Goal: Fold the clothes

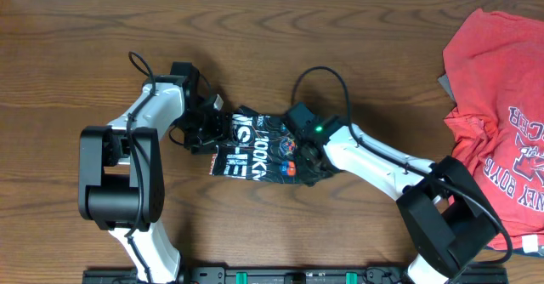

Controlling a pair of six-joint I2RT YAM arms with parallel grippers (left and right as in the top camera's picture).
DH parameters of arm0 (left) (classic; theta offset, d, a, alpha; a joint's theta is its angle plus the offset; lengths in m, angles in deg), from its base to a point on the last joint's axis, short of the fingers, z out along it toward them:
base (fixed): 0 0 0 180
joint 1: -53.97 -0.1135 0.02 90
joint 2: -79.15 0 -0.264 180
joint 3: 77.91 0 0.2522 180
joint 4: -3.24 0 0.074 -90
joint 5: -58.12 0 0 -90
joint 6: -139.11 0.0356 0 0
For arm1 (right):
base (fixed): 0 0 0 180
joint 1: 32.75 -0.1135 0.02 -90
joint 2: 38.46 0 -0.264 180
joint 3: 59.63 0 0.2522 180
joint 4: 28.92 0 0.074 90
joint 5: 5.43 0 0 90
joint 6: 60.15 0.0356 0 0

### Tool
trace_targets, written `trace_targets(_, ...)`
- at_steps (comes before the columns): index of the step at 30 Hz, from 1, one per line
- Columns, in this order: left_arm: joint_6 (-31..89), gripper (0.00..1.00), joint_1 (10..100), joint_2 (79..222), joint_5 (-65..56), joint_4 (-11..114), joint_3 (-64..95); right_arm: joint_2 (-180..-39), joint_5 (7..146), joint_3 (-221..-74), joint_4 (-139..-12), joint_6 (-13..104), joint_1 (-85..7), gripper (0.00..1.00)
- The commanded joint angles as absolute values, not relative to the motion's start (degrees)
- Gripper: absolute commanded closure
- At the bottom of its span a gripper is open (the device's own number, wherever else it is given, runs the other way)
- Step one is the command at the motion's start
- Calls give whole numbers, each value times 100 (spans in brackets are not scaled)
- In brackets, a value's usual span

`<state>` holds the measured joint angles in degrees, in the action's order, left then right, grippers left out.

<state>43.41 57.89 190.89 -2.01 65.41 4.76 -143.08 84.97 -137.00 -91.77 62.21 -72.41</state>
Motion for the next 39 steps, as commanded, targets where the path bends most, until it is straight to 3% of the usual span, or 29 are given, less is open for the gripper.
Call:
trace_targets(1,4435,37,5798,19157,-302,6573,329,-14301,8853,-13703,-9257,6879,-7215,85)
trace_targets(12,4437,37,5726,18765,-302,6469,836,-13091,8987,-13724,-9209,6599,-6638,76)
trace_targets(17,4440,36,5735,18392,-302,5393,954,-12881,7852,-13724,-8871,5631,-6529,74)
trace_targets(25,4440,36,5844,18687,-308,4125,917,-13195,6751,-13707,-8868,5546,-6859,74)
trace_targets(39,4459,38,6069,19430,-695,4965,891,-14310,6762,-13707,-8713,5557,-7580,74)
